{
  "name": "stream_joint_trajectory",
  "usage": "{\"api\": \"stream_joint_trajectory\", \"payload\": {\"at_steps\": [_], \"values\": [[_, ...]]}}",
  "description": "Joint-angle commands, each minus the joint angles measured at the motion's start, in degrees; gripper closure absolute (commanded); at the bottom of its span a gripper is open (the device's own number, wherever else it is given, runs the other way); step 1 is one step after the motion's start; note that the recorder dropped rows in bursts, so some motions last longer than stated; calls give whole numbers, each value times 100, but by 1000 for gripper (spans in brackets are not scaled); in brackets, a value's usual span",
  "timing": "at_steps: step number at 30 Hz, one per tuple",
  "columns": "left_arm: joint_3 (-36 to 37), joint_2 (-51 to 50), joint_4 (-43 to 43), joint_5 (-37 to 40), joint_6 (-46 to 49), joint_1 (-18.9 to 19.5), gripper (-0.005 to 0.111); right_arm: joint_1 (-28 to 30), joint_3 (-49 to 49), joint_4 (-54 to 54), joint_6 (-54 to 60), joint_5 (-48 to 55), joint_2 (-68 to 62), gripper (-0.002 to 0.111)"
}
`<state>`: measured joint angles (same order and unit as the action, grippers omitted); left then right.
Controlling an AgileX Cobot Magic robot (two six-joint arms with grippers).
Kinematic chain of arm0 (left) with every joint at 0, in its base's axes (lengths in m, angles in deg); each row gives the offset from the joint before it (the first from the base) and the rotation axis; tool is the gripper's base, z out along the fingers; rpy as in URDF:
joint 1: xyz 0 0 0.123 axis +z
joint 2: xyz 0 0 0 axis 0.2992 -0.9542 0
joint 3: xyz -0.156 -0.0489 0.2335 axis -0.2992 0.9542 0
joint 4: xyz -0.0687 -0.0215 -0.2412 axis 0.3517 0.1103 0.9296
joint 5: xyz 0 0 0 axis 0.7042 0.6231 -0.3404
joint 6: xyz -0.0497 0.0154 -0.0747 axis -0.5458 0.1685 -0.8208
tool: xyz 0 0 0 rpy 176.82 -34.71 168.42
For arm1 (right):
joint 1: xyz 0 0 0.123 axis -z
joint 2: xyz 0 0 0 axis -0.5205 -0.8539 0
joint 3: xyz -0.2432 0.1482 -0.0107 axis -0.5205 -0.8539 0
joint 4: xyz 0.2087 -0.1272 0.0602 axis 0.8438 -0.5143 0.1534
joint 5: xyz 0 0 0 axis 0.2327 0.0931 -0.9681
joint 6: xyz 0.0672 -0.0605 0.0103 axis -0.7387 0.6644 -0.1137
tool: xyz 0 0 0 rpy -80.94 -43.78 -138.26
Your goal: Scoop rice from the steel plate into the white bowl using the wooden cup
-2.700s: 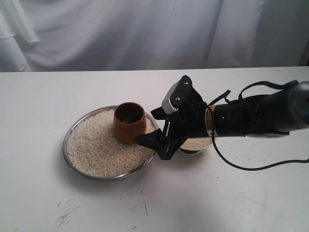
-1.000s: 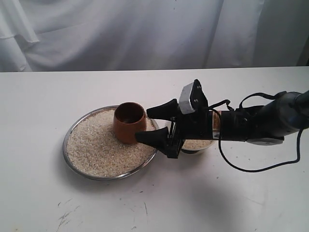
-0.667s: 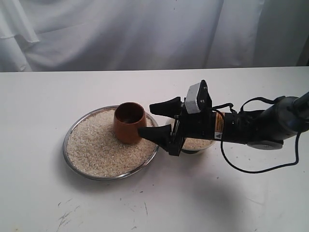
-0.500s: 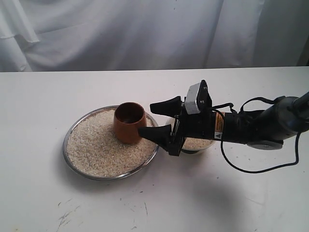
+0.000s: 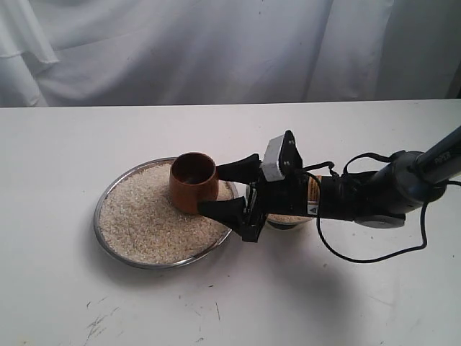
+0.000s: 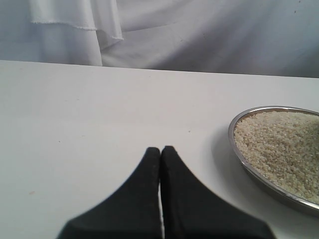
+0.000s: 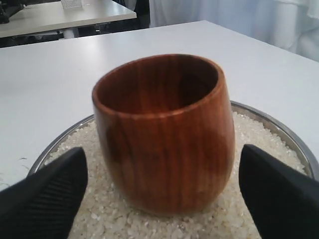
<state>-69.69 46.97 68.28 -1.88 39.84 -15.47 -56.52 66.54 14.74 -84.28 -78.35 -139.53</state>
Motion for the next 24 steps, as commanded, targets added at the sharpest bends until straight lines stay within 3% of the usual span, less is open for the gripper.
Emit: {"api": "stream_joint_trajectory", "payload": {"at_steps": [1, 24], "values": [[28, 24, 6, -40, -3, 11, 107, -33, 115, -50, 77, -206, -120, 32], [28, 24, 6, -40, -3, 11, 107, -281, 475, 420, -147, -71, -311, 32]]}}
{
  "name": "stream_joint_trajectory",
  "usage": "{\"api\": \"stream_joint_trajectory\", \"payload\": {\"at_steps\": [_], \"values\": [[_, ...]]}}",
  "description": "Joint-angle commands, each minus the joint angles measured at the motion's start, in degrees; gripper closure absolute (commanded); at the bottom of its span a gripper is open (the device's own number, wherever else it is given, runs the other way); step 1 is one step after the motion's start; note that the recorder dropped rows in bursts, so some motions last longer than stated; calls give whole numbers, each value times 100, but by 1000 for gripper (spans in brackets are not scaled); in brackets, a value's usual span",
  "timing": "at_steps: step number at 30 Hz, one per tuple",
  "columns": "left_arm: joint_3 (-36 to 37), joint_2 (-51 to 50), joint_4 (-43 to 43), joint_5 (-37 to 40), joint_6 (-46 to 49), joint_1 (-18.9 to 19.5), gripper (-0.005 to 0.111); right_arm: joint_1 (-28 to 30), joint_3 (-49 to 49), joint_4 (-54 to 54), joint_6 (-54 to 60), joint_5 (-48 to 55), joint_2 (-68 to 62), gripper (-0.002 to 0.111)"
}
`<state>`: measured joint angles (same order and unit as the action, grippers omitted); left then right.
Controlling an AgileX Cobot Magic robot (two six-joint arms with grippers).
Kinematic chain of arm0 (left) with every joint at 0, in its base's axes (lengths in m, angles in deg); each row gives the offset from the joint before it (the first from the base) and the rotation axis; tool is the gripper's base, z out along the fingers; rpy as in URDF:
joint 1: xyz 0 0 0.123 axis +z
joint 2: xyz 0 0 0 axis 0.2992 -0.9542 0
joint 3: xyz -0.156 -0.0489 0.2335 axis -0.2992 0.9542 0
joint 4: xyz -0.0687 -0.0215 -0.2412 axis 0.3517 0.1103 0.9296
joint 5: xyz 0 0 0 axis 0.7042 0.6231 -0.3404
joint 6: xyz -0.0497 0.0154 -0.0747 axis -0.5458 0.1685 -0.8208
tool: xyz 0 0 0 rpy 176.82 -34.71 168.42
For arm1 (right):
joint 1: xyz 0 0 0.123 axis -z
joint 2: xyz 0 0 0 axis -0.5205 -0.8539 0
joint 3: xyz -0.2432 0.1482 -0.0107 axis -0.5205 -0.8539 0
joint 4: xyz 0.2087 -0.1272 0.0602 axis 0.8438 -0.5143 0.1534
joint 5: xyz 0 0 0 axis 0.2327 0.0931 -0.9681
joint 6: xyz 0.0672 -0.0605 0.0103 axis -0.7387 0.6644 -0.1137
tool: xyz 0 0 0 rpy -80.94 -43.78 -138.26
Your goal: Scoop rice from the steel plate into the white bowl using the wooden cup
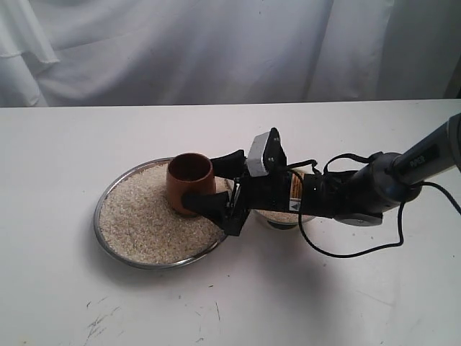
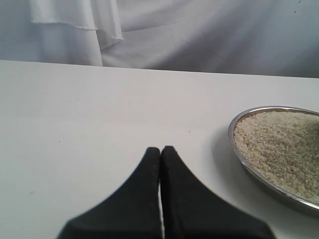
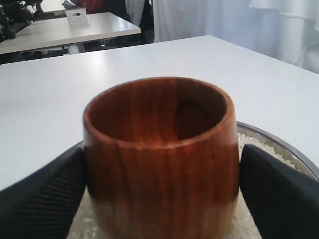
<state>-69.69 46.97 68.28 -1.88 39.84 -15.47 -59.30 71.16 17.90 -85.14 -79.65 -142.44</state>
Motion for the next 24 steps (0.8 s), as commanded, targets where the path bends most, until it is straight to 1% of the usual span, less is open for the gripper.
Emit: {"api": "stream_joint_trajectory", "payload": {"at_steps": [1, 4, 9, 12, 19, 24], "values": [[28, 24, 6, -40, -3, 11, 107, -3, 13, 104, -73, 106, -19, 32], [28, 24, 6, -40, -3, 11, 107, -24, 13, 134, -62, 167, -31, 32], [28, 24, 6, -40, -3, 11, 107, -177, 125, 151, -152, 212, -181, 27], [28, 24, 6, -40, -3, 11, 107, -228, 223, 151, -307, 212, -228, 27], [28, 24, 6, -40, -3, 11, 107, -268, 340, 209, -254, 523, -228, 27], [28, 24, 6, -40, -3, 11, 107, -268, 342, 306, -229, 523, -228, 27]]}}
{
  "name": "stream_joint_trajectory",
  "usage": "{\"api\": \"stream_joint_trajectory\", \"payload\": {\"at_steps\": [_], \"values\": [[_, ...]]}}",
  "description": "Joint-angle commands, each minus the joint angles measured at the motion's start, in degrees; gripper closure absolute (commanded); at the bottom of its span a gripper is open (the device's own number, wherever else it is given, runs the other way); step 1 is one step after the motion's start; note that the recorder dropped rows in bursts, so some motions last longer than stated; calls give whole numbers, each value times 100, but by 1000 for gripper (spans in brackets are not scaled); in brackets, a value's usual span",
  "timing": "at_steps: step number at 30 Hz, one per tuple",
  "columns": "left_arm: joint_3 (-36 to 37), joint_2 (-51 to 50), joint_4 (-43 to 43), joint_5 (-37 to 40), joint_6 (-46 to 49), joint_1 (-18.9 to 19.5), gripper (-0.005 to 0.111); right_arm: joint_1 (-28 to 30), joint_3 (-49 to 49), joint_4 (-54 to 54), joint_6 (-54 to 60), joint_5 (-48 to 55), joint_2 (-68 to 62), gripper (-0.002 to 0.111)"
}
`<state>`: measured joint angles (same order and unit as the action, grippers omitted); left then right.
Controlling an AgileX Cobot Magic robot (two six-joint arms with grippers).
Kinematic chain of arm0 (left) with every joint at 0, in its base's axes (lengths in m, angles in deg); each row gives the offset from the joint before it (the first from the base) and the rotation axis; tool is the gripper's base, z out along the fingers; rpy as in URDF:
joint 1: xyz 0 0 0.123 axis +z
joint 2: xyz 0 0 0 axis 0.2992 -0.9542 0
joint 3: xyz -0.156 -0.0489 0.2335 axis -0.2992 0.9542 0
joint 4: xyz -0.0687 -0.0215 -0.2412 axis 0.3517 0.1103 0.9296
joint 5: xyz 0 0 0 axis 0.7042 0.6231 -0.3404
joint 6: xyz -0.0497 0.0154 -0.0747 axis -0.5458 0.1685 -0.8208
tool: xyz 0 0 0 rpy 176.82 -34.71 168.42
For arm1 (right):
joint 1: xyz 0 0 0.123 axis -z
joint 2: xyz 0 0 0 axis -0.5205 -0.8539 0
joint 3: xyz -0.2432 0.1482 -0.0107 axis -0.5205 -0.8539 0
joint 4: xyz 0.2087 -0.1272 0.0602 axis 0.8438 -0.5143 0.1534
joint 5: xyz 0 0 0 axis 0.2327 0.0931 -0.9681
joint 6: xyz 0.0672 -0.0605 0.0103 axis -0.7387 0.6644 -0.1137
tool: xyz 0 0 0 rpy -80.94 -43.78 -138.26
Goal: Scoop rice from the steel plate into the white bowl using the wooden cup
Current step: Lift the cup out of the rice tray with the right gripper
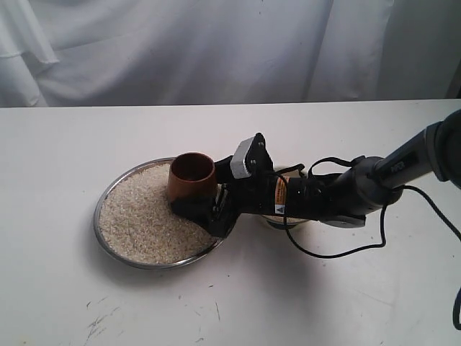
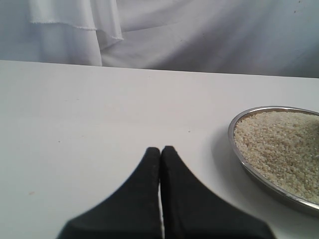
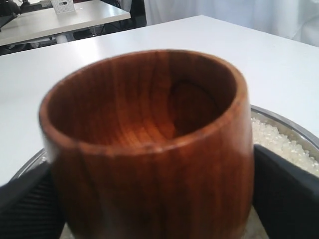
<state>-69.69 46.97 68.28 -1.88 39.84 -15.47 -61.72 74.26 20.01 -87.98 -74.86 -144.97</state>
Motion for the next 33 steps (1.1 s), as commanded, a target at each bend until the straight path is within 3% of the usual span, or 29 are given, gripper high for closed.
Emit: {"api": "stream_joint_trajectory", "payload": {"at_steps": [1, 5, 17, 26, 33], "values": [[28, 24, 6, -40, -3, 11, 107, -25, 31, 94, 53, 44, 25, 27], [28, 24, 6, -40, -3, 11, 107, -25, 31, 103, 53, 78, 25, 33], [28, 24, 6, -40, -3, 11, 107, -95, 31, 90, 99, -115, 60, 82], [28, 24, 6, -40, -3, 11, 107, -95, 31, -316, -94, 581, 574, 107], [28, 24, 6, -40, -3, 11, 107, -95, 31, -699, -750, 1113, 1058, 108]]}}
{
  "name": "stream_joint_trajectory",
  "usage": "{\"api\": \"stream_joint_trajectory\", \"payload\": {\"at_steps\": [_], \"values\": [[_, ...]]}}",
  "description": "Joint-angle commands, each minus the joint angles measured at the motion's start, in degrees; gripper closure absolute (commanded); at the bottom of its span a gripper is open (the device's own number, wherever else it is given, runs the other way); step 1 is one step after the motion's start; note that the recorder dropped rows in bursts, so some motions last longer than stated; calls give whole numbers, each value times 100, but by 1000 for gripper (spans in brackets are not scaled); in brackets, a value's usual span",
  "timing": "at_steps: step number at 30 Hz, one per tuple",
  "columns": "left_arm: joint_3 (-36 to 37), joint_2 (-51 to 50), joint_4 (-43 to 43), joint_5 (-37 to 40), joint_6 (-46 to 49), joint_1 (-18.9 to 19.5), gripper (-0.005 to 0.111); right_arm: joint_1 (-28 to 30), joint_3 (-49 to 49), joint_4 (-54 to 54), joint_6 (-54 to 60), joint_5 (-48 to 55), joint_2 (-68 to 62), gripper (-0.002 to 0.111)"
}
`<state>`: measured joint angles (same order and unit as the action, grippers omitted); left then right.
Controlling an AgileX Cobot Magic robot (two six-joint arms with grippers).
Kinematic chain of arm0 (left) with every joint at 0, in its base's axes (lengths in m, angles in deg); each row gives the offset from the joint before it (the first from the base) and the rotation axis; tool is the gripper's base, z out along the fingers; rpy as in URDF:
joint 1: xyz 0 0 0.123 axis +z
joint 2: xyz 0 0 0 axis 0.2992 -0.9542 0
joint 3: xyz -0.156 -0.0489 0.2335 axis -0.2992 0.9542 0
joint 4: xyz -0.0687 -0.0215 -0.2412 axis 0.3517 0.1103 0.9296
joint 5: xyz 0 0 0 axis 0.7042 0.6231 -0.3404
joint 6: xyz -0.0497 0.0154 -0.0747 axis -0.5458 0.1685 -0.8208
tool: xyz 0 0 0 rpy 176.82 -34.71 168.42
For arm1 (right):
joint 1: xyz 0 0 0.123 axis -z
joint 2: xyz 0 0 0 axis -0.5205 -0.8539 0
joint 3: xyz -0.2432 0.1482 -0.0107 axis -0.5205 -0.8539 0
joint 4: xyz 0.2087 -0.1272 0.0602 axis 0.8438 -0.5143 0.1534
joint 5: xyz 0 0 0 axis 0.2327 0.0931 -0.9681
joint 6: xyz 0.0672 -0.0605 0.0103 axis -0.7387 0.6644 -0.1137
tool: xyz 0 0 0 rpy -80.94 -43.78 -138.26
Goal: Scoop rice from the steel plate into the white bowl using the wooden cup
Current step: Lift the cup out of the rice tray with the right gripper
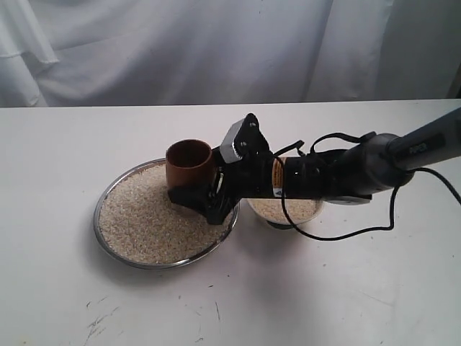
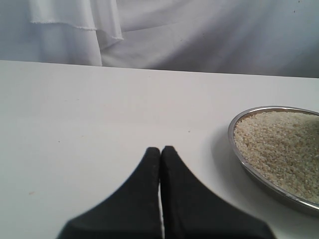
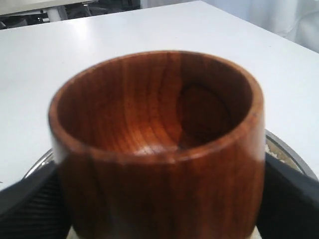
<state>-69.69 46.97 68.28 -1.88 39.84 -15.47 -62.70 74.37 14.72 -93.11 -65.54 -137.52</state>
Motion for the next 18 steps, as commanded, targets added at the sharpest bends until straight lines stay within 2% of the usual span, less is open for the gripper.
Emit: {"api": "stream_joint_trajectory", "payload": {"at_steps": [1, 6, 9, 13, 15, 18], "values": [[28, 24, 6, -40, -3, 11, 107, 3, 21, -182, -323, 298, 383, 108], [28, 24, 6, -40, -3, 11, 107, -34, 21, -383, -678, 1089, 755, 108], [28, 24, 6, -40, -3, 11, 107, -62, 55, -1081, -1074, 1725, 1055, 108], [28, 24, 6, -40, -3, 11, 107, -113, 315, -2572, -2423, 2493, 1357, 108], [28, 24, 6, -40, -3, 11, 107, -164, 542, -3624, -3564, 2698, 1449, 108], [28, 24, 6, -40, -3, 11, 107, -178, 737, -3624, -4246, 2534, 1495, 108]]}}
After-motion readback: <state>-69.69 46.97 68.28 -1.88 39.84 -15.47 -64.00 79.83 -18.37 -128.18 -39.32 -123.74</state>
